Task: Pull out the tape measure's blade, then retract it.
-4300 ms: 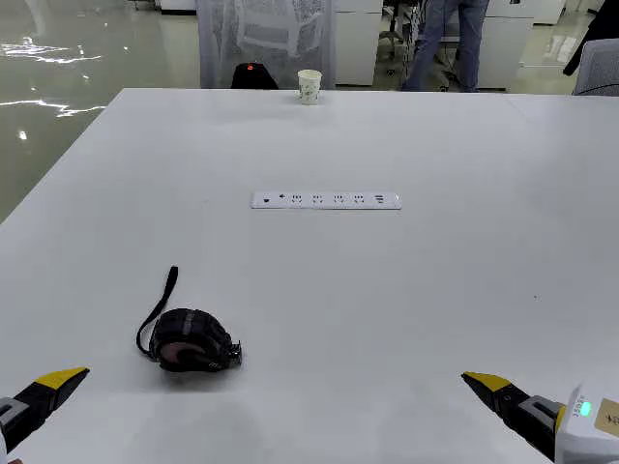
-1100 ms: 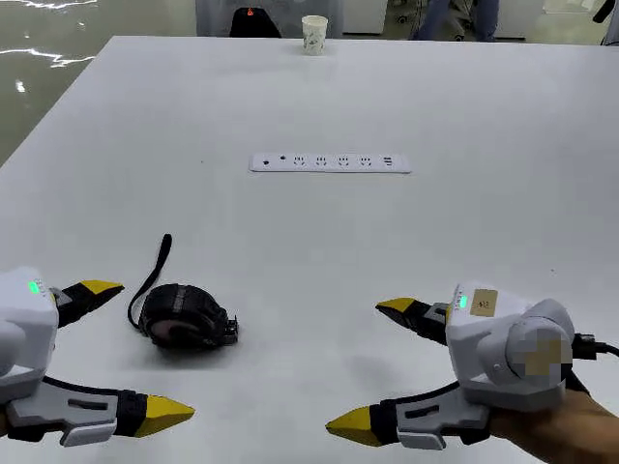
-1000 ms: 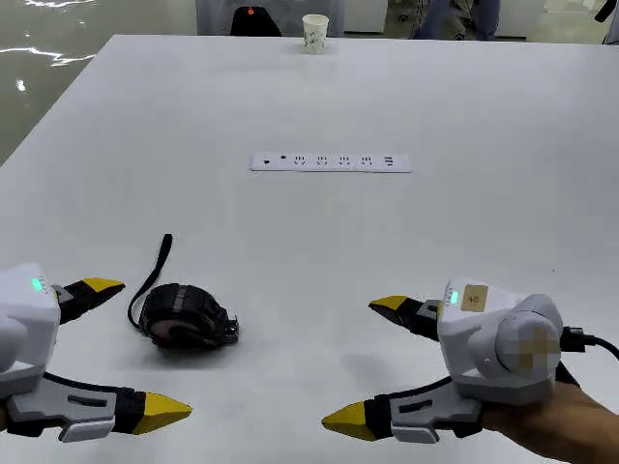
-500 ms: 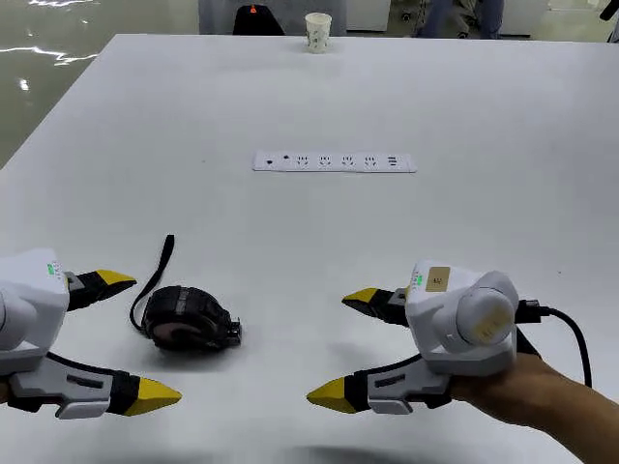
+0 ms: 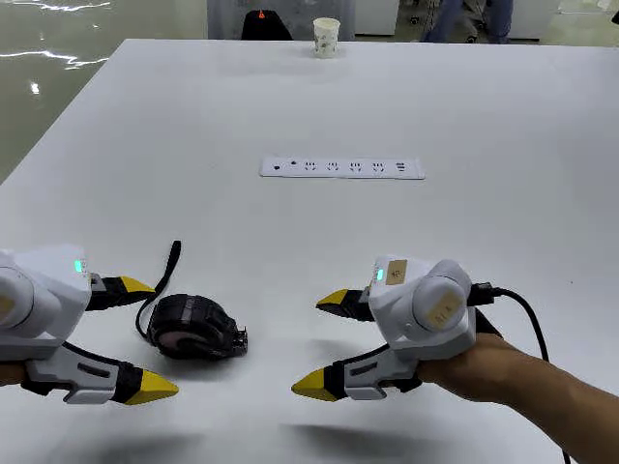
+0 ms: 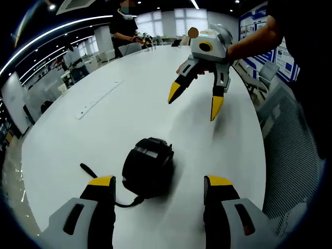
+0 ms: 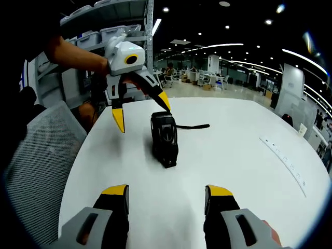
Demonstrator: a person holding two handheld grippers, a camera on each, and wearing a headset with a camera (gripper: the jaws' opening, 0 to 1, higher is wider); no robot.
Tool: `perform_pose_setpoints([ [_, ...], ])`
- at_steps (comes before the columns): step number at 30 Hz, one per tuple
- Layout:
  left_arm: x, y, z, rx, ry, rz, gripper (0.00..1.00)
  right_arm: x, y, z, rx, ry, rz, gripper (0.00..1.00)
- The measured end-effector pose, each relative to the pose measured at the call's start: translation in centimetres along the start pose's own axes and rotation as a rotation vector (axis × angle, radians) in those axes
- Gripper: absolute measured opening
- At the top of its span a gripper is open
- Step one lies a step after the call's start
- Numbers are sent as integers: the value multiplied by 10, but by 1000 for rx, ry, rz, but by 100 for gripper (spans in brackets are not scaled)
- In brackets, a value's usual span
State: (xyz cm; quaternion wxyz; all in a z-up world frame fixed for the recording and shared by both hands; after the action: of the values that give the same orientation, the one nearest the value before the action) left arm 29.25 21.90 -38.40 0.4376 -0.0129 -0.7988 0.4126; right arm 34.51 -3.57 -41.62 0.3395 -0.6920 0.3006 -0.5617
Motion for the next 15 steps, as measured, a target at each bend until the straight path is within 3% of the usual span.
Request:
perform_pose_setpoints([
  [15, -13, 0, -14, -104, 70, -59, 52, -30, -5, 18, 43, -69, -48, 46],
])
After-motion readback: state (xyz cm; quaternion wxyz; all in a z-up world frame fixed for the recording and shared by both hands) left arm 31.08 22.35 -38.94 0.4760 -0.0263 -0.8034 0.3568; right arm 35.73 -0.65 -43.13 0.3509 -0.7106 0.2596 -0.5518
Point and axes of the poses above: the centre of the closed fingertips' face, and the gripper's own axes: x roughly backward along the fingers, z roughly to its right, y roughly out of its underside, the point moved 10 cm from there along x, roughly backward along the fingers, and after that the axes turned 14 degrees about -y, right-handed, at the moved point
